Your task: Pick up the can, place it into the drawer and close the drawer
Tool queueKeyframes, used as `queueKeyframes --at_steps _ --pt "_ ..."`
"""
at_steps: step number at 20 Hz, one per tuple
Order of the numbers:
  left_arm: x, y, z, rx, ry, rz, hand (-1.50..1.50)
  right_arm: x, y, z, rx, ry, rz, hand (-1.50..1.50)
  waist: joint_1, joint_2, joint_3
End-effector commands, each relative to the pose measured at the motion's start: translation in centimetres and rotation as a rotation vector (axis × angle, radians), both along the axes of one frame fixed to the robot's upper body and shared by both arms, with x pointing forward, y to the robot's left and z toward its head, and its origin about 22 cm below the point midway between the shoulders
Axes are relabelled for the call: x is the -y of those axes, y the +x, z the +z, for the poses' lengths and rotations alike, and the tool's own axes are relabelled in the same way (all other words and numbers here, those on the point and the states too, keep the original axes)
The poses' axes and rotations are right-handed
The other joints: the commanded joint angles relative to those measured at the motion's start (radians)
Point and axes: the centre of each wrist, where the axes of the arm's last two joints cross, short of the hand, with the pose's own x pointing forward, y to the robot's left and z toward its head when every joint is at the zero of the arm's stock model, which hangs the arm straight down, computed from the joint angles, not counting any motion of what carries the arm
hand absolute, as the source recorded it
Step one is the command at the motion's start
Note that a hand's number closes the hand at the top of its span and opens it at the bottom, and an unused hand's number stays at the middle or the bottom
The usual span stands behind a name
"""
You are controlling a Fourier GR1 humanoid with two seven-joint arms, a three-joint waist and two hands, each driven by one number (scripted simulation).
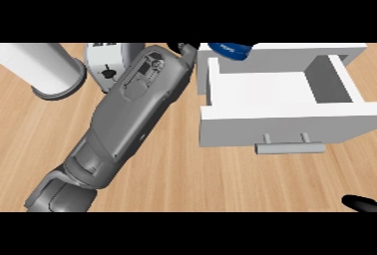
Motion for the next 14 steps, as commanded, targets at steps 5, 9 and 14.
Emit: queueKeyframes --at_steps 5,9,14 --pt "2.8 1.1 2.5 -0.026 0.06 0.016 1.5 -0.8 0.3 0.7 0.021 -0.004 0.021 -1.5 -0.026 0.007 0.001" --pt "3.2 1.3 2.1 -0.023 0.067 0.025 1.5 0.4 0.2 1.6 0.007 -0.005 0.031 -1.5 -0.037 0.008 0.001" --pt "4.2 1.4 3.8 -0.011 0.101 0.072 1.5 -0.9 1.4 1.0 0.011 -0.006 0.029 -1.5 -0.045 0.015 0.002"
